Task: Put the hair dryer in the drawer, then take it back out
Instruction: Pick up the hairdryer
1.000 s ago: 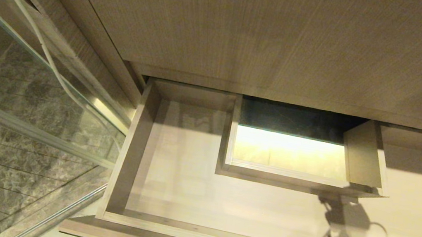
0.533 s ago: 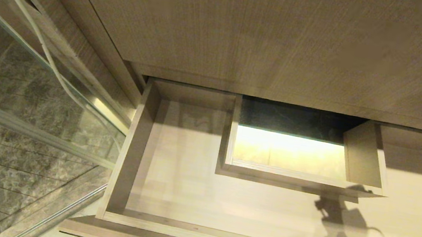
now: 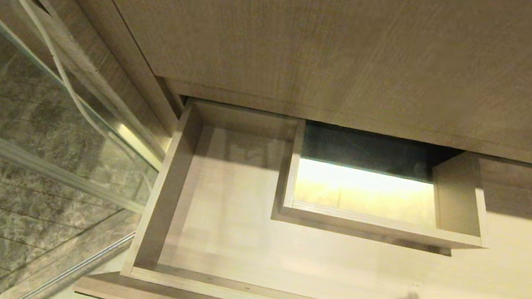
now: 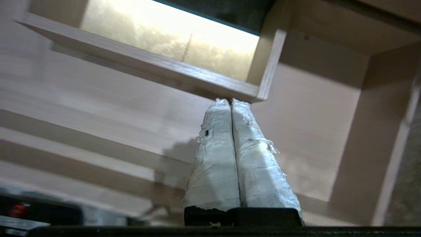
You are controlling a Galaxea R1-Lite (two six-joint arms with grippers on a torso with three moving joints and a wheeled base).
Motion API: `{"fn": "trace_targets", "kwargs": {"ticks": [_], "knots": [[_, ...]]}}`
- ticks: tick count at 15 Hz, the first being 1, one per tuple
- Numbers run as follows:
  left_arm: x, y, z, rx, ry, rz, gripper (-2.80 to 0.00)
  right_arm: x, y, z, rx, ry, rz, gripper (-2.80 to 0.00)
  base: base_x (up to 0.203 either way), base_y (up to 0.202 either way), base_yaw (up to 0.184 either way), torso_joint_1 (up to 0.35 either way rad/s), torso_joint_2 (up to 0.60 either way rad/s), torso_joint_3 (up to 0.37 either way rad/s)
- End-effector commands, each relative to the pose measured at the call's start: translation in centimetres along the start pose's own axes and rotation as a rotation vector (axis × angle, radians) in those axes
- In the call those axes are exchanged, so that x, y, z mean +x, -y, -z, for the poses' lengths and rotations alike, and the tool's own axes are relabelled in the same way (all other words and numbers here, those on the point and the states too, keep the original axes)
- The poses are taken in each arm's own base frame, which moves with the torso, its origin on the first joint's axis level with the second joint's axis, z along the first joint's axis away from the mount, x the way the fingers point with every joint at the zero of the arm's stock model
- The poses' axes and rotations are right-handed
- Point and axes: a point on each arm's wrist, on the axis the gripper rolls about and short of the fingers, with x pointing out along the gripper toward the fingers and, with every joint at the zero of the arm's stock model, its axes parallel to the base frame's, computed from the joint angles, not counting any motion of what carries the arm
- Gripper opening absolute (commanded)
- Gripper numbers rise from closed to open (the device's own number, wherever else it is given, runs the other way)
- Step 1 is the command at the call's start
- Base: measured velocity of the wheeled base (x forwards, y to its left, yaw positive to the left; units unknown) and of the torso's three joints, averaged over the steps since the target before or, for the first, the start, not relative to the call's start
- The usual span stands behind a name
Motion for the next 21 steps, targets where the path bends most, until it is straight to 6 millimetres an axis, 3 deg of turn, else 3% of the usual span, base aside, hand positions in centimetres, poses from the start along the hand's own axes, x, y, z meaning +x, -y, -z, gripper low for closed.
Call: {"fn": "trace_targets", "kwargs": {"ticks": [1,5,7,10,13,21], "knots": [[0.0,0.0,0.0,0.0,0.001,0.0,-2.8,-2.2,-1.0,0.6,-0.009,0.085,0.009,-2.8,0.0,0.0,0.0,0.0,0.0,0.0],[0.0,0.0,0.0,0.0,-0.001,0.0,-2.8,-2.3,-1.1,1.0,0.001,0.076,0.018,-2.8,0.0,0.0,0.0,0.0,0.0,0.0],[0.0,0.0,0.0,0.0,-0.001,0.0,-2.8,-3.8,-2.2,2.9,0.013,0.106,0.036,-2.8,0.0,0.0,0.0,0.0,0.0,0.0],[0.0,0.0,0.0,0.0,0.001,0.0,-2.8,-7.9,-3.6,7.0,0.025,0.317,0.048,-2.8,0.0,0.0,0.0,0.0,0.0,0.0],[0.0,0.0,0.0,0.0,0.001,0.0,-2.8,-7.9,-4.1,10.9,0.068,0.32,-0.022,-2.8,0.0,0.0,0.0,0.0,0.0,0.0],[0.0,0.0,0.0,0.0,-0.001,0.0,-2.8,-7.7,-4.3,11.7,0.123,0.252,-0.074,-2.8,0.0,0.0,0.0,0.0,0.0,0.0]]}}
